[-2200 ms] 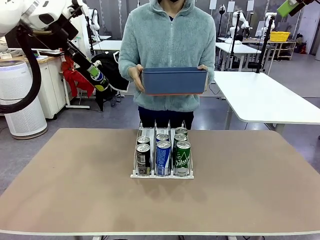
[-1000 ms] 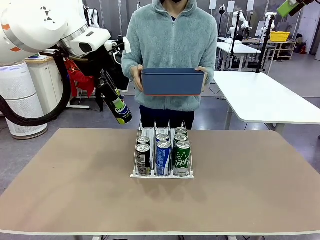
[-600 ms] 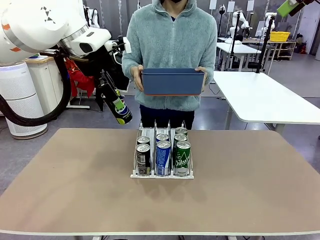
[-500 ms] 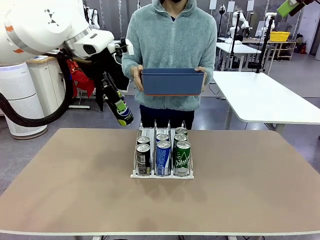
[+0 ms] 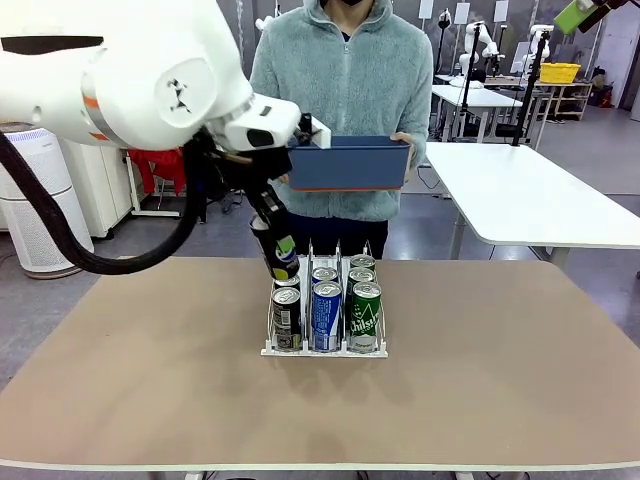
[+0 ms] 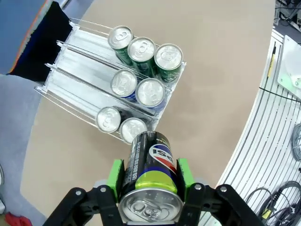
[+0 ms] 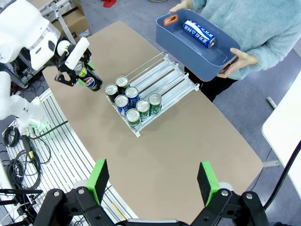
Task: Fill the beverage cans into the dispenser.
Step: Place the picked Pepsi coke in the line of the Automatic Can Dispenser with the same cans.
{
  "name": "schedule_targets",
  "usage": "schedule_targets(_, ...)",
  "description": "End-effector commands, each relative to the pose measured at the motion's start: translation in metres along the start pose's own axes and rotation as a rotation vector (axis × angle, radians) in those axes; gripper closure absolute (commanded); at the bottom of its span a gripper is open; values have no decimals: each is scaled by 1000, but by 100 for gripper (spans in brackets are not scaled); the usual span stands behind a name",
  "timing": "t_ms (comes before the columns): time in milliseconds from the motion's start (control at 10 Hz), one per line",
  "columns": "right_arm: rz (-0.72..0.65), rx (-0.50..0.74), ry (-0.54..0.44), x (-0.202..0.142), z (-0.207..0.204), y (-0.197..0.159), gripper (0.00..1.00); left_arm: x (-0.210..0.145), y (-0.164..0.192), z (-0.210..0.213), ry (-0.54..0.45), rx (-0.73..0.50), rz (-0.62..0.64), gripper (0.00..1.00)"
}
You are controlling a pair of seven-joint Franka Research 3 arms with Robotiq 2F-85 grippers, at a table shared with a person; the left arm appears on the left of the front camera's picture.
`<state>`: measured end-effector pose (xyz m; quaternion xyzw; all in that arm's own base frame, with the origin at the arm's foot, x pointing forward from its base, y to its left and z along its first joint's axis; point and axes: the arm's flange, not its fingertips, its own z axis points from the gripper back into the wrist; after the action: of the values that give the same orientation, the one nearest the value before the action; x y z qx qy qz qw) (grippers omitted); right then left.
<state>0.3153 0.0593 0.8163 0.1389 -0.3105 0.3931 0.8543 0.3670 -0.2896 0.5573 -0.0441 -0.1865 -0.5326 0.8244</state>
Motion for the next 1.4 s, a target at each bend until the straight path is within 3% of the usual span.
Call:
schedule_targets(0,6,10,1,-3,-2,2,0,7,-17,-16,44,29,27,42)
schedule_targets(200,6,10,1,-3,-2,2,0,5,-32,-36,121,45,1,42)
schedule_targets(600,6,10,1,-3,-2,2,0,-3,-45,-80,123,-46,10,42)
schedule_targets(900,6,10,1,-3,-2,2,0,-14,-38,-95,125,-65,26,42)
schedule_targets(1000,6,10,1,-3,-2,2,0,-12,-39,-97,130,-89,-38,42)
schedule_targets(1300,6,10,1,-3,-2,2,0,-8,-41,-94,159,-61,17,42)
